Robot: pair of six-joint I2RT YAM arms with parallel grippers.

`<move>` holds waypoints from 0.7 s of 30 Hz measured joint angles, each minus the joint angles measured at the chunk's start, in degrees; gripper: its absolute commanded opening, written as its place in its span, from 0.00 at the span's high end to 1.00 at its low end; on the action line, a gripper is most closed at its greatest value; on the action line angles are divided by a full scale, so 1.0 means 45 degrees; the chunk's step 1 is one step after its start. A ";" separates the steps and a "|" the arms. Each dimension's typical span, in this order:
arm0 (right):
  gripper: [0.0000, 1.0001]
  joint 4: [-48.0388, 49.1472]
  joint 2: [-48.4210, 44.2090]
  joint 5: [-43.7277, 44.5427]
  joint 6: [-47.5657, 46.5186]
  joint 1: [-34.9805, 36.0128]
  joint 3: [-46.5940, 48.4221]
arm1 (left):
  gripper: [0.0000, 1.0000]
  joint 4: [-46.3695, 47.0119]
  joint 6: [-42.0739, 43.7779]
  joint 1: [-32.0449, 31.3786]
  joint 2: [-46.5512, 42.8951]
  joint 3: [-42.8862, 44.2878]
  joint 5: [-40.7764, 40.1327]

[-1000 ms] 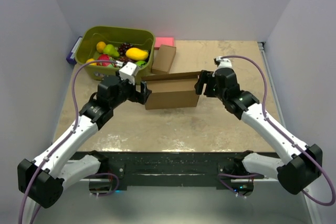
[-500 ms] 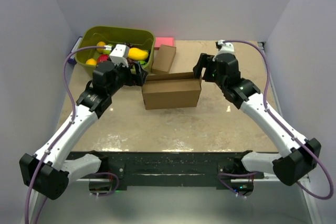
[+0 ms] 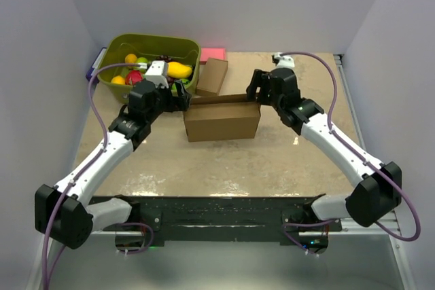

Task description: Fold the paper box

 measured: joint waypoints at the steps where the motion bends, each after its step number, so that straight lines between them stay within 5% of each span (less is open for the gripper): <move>1: 0.25 0.0131 -0.0121 0.0005 0.0063 0.0000 -0.0223 | 0.10 0.0257 -0.0102 0.0000 -0.0083 -0.0180 -0.0015; 21: 0.43 0.1603 -0.1919 -0.0005 0.1219 0.0039 -0.3045 | 0.12 0.2399 -0.1506 -0.0029 -0.1496 -0.3041 0.0199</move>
